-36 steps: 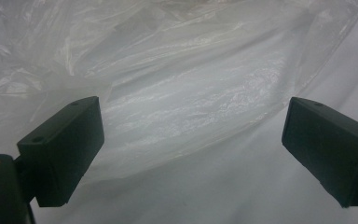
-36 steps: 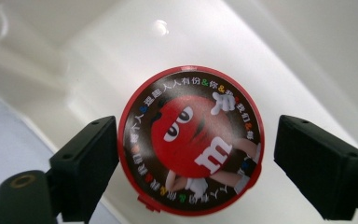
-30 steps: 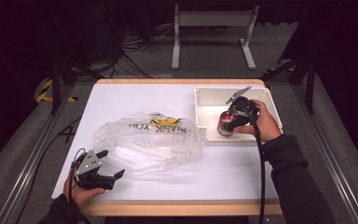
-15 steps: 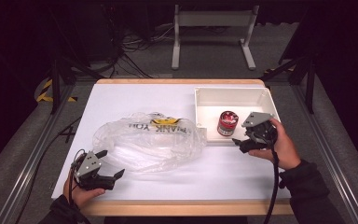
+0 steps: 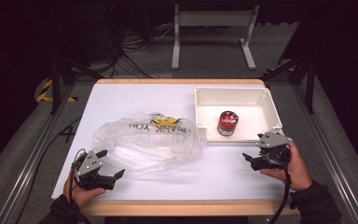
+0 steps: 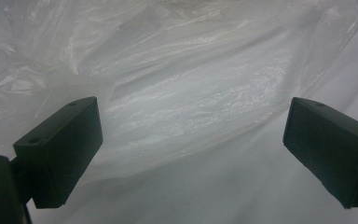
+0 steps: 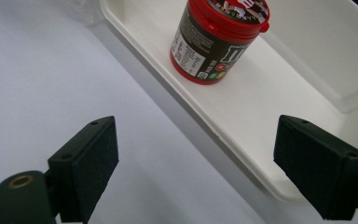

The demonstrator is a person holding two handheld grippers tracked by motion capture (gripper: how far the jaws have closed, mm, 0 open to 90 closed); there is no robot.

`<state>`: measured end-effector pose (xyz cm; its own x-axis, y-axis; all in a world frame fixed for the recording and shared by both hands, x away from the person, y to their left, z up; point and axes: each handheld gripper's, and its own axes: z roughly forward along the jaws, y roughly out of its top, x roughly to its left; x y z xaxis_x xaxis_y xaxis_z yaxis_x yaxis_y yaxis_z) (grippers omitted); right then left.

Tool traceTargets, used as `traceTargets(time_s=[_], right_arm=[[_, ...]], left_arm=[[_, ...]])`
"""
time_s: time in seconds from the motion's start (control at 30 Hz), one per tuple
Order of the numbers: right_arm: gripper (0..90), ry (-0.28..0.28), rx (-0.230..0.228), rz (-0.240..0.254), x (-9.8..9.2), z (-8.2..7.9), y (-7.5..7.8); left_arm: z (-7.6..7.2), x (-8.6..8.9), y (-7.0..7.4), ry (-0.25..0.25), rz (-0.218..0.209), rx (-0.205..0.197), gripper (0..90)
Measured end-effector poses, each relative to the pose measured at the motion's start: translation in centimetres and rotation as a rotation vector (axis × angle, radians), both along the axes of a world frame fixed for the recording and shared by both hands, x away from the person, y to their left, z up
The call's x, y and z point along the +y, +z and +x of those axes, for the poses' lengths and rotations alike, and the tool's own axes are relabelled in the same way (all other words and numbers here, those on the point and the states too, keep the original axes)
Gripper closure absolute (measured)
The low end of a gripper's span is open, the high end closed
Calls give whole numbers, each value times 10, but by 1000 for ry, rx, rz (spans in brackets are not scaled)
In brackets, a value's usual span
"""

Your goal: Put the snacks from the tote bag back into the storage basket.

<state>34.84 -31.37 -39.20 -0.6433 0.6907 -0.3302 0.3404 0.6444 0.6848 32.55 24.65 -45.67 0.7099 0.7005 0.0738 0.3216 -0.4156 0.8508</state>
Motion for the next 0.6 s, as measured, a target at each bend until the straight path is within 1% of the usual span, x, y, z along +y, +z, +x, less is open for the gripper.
traceTargets(time_s=[0.07,0.1,0.23,0.27,0.4,0.43,0.5,0.6], right_arm=[[133,-2,-6,40,-7,-6,-7],[136,-1,-23,50,-10,-9,-10],[127,-8,-20,121,-24,-15,-22],[122,-12,-15,122,-27,-17,-25],[123,-46,-36,135,-35,-23,-35],[123,-44,-42,152,-38,-24,-38],[113,-40,-35,179,-42,-26,-41],[108,-62,-57,201,-49,-30,-48]], left_arm=[[0,0,0,0,-2,-1,55],[0,0,0,1,-2,-2,54],[0,0,0,3,0,-4,53],[0,0,0,3,0,-5,53],[-1,0,0,5,-4,-5,53],[0,0,0,5,-4,-7,53],[-1,1,0,4,-4,-8,52],[-1,2,0,-1,-16,-12,48]])
